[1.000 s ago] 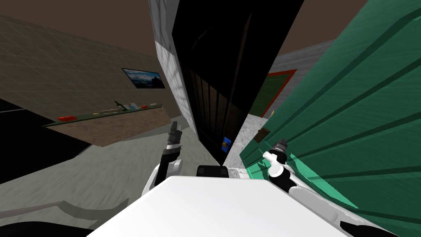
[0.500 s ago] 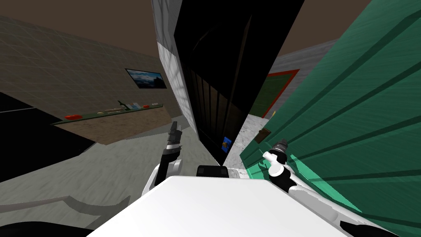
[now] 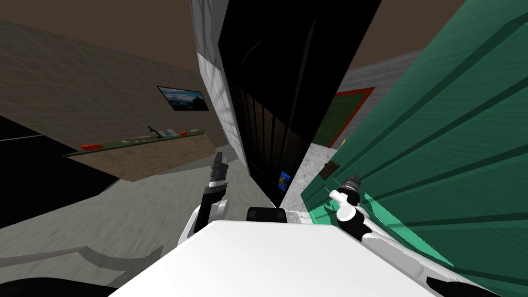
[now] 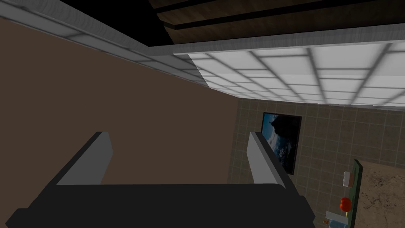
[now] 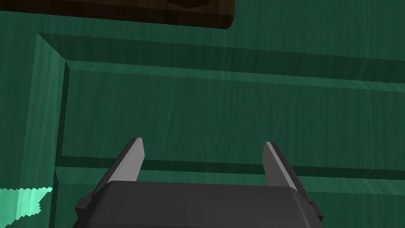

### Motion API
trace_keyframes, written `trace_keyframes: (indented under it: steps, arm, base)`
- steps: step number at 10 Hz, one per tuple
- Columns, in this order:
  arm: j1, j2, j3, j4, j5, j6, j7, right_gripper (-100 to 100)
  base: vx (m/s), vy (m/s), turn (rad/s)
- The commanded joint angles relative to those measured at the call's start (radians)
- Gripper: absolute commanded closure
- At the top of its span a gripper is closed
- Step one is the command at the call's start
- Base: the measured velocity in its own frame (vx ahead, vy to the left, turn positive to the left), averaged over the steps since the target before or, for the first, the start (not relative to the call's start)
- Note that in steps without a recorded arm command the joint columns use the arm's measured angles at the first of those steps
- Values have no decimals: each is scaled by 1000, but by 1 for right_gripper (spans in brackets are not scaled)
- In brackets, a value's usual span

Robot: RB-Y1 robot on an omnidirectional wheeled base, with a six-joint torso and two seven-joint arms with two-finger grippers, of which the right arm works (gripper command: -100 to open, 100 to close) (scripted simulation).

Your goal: Push the door open

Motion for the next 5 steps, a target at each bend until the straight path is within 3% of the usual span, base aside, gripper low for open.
trace_keyframes:
  steps: [1,5]
  arm:
    - [-1,-3,0,1,0,-1,0,-100]
    - [-46,15,-61,42,-31,-54,101,-100]
  base:
    - [-4,8,28]
    - [-2,-67,107]
